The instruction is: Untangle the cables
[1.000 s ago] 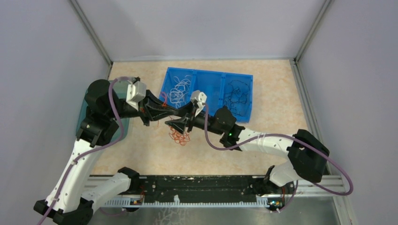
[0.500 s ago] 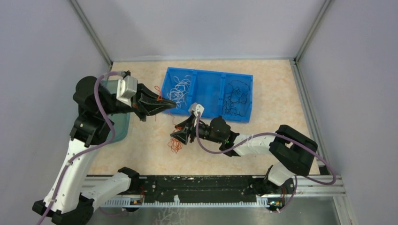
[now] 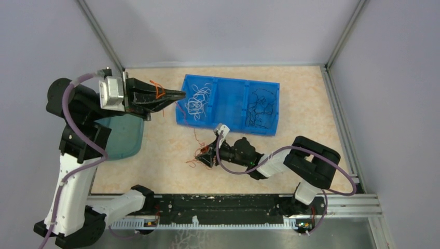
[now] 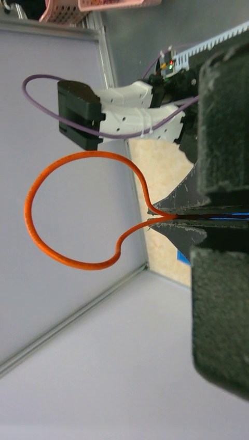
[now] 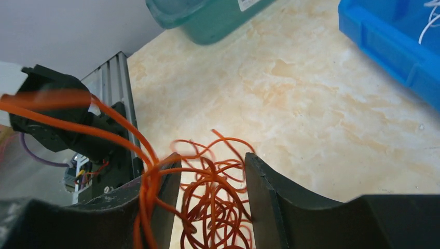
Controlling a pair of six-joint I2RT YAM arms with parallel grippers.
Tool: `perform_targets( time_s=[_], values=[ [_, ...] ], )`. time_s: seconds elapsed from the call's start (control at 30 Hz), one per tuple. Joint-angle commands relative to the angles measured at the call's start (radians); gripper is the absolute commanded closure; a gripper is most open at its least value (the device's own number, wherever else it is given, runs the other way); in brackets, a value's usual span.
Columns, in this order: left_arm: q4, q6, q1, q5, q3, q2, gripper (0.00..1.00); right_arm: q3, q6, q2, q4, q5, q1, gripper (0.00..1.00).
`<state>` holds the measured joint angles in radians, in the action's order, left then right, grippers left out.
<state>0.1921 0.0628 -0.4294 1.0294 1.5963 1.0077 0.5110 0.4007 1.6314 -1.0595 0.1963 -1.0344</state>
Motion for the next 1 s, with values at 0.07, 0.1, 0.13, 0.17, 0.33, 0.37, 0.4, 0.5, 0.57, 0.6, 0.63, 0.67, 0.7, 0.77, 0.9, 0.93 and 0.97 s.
perform_targets(
  time_s=[0.07,0.1,0.13,0.17,0.33,0.37,0.4,0.5,0.57,0.6,0.63,0.67,0.7,0.77,0.9,0.93,0.97],
  values=[
    [-0.087,0.055,0.004,-0.082,0.119,0.020,1.00,-0.025,0.026,0.043,-0.123,-0.030,-0.016,0.50],
    [-0.100,0.055,0.004,-0.092,0.130,0.022,1.00,-0.027,0.026,0.047,-0.125,-0.032,-0.016,0.50],
    [-0.117,0.056,0.004,-0.104,0.138,0.021,1.00,-0.030,0.025,0.048,-0.125,-0.036,-0.016,0.50],
    [-0.137,0.067,0.005,-0.124,0.144,0.019,1.00,-0.032,0.024,0.048,-0.124,-0.039,-0.017,0.49],
    [-0.282,0.190,0.005,-0.302,0.174,0.006,1.00,-0.045,0.025,0.058,-0.126,-0.056,-0.019,0.49],
    [-0.302,0.224,0.005,-0.331,0.205,0.014,1.00,-0.050,0.029,0.061,-0.138,-0.058,-0.021,0.49],
    [-0.316,0.255,0.005,-0.356,0.221,0.020,1.00,-0.057,0.034,0.065,-0.148,-0.060,-0.020,0.48],
    [-0.358,0.300,0.004,-0.410,0.306,0.049,1.00,-0.068,0.046,0.068,-0.162,-0.063,-0.022,0.48],
    [-0.328,0.313,0.005,-0.399,0.363,0.071,1.00,-0.073,0.047,0.059,-0.164,-0.065,-0.023,0.47],
    [-0.305,0.306,0.004,-0.392,0.375,0.076,1.00,-0.074,0.046,0.045,-0.165,-0.069,-0.023,0.46],
    [-0.287,0.299,0.004,-0.381,0.376,0.077,1.00,-0.075,0.042,0.033,-0.161,-0.071,-0.023,0.44],
    [-0.271,0.292,0.005,-0.366,0.371,0.073,1.00,-0.072,0.035,-0.016,-0.148,-0.073,-0.023,0.43],
    [-0.257,0.284,0.005,-0.352,0.356,0.068,1.00,-0.067,0.024,-0.054,-0.128,-0.076,-0.023,0.40],
    [-0.242,0.262,0.005,-0.334,0.307,0.050,1.00,-0.040,-0.015,-0.138,-0.054,-0.081,-0.023,0.35],
    [-0.240,0.222,0.005,-0.315,0.181,0.008,1.00,0.031,-0.139,-0.318,0.161,-0.112,-0.023,0.25],
    [-0.241,0.211,0.005,-0.313,0.145,-0.003,1.00,0.044,-0.165,-0.351,0.203,-0.127,-0.021,0.23],
    [-0.241,0.201,0.004,-0.312,0.109,-0.011,1.00,0.052,-0.182,-0.387,0.232,-0.146,-0.021,0.23]
  ],
)
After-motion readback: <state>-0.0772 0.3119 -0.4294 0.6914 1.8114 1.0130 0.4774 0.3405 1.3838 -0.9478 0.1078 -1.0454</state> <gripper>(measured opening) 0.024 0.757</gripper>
